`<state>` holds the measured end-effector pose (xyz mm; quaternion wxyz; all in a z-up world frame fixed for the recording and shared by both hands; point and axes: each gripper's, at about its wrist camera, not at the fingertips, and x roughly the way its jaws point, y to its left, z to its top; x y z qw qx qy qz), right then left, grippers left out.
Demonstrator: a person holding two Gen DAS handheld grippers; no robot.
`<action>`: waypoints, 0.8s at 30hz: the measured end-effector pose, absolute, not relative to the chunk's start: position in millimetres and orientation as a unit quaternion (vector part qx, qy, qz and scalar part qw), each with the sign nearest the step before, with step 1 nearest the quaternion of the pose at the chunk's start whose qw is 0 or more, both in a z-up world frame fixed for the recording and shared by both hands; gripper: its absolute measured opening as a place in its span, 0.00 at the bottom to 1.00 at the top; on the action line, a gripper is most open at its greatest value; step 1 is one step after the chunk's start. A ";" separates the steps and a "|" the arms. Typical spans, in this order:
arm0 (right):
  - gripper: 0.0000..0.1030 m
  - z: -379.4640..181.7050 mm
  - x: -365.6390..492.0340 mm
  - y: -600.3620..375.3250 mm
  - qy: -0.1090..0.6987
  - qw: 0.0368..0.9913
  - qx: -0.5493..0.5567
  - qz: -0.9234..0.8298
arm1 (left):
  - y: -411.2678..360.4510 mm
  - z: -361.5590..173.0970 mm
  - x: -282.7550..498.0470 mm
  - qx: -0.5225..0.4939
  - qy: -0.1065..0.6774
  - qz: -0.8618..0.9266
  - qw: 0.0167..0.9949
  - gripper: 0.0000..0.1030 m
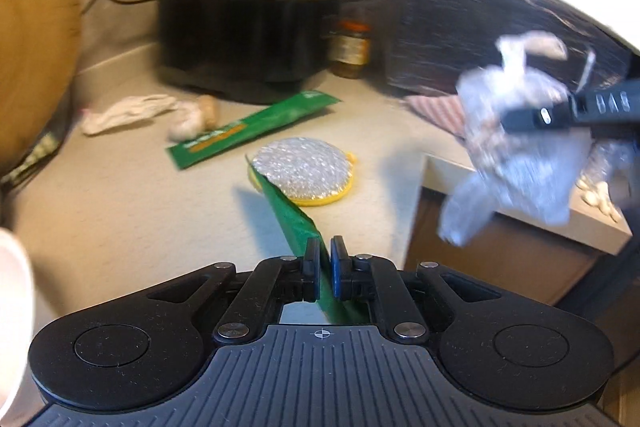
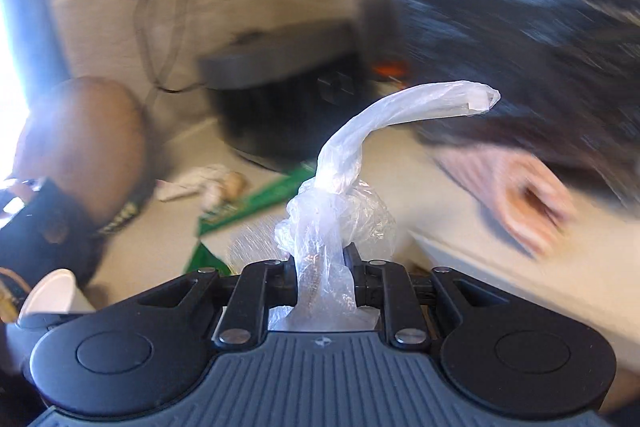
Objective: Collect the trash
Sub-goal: 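Lift the green wrapper with left gripper while right gripper lifts the plastic bag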
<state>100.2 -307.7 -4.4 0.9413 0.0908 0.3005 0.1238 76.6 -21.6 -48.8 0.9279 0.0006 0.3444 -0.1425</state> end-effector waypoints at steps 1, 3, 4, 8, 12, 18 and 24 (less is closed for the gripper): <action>0.18 -8.5 94.2 -313.2 0.307 0.940 0.097 0.116 | -24.6 -49.5 77.9 0.004 0.345 -0.147 0.927 0.09; 0.18 -14.5 82.7 -314.6 0.312 0.939 0.096 0.104 | -28.2 -51.6 79.6 0.012 0.345 -0.152 0.926 0.09; 0.18 -17.5 78.2 -315.0 0.315 0.939 0.097 0.100 | -29.1 -52.1 80.0 0.013 0.345 -0.153 0.926 0.09; 0.18 -24.1 78.4 -307.2 0.330 0.930 0.109 0.117 | -23.0 -55.7 80.5 0.010 0.348 -0.150 0.926 0.09; 0.18 -23.1 91.8 -277.3 0.332 0.925 0.089 0.162 | -12.5 -56.6 75.6 0.010 0.349 -0.124 0.929 0.09; 0.18 -43.2 128.0 -224.7 0.351 0.908 0.044 0.223 | 7.2 -53.3 72.5 -0.002 0.350 -0.067 0.934 0.09; 0.18 -79.9 152.2 -200.2 0.383 0.891 0.021 0.243 | 27.7 -42.1 72.7 -0.067 0.355 -0.042 0.932 0.11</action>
